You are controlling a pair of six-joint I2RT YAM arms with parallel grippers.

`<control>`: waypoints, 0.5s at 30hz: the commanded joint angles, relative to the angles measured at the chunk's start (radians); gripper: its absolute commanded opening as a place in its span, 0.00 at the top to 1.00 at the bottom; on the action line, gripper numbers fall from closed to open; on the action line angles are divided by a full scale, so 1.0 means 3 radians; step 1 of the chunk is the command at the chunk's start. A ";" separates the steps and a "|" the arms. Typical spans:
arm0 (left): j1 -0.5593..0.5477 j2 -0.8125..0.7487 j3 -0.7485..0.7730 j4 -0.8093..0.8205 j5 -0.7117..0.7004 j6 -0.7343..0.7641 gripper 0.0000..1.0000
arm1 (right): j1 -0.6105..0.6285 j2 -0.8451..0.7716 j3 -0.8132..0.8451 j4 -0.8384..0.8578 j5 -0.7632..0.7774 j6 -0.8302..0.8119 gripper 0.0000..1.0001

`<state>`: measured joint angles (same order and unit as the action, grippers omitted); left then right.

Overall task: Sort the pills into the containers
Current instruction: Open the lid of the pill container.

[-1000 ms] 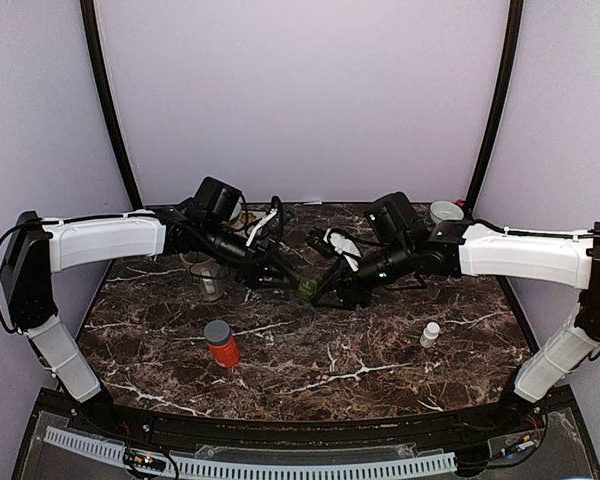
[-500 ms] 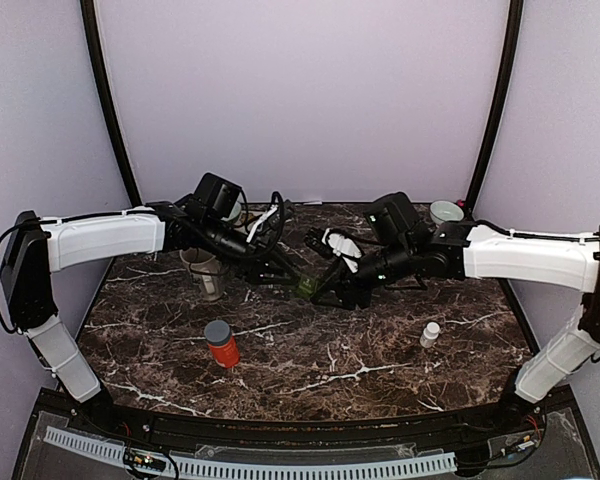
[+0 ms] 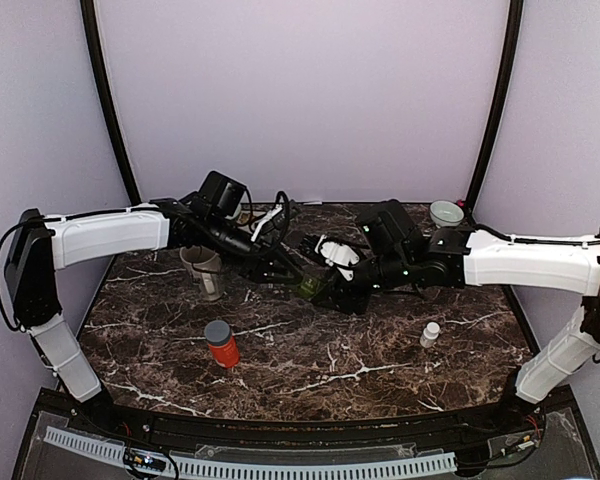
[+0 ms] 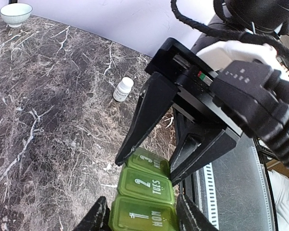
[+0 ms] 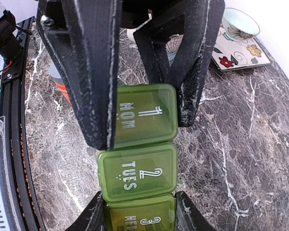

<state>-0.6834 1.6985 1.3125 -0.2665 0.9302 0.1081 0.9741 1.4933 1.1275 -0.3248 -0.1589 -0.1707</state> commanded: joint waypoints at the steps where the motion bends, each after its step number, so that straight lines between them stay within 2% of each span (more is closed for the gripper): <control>1: -0.0011 0.0025 0.0216 -0.0069 -0.0135 -0.0325 0.58 | 0.0109 -0.0048 -0.0007 0.0038 0.0413 -0.0124 0.74; 15: -0.0008 0.0102 0.0296 -0.0129 -0.0132 -0.0449 0.56 | 0.0158 -0.0109 -0.0061 0.0088 0.0585 -0.0153 0.73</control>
<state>-0.6884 1.7336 1.3701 -0.2916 0.9009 0.0643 1.0008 1.4841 1.1225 -0.3302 -0.0372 -0.1871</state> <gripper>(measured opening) 0.450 0.417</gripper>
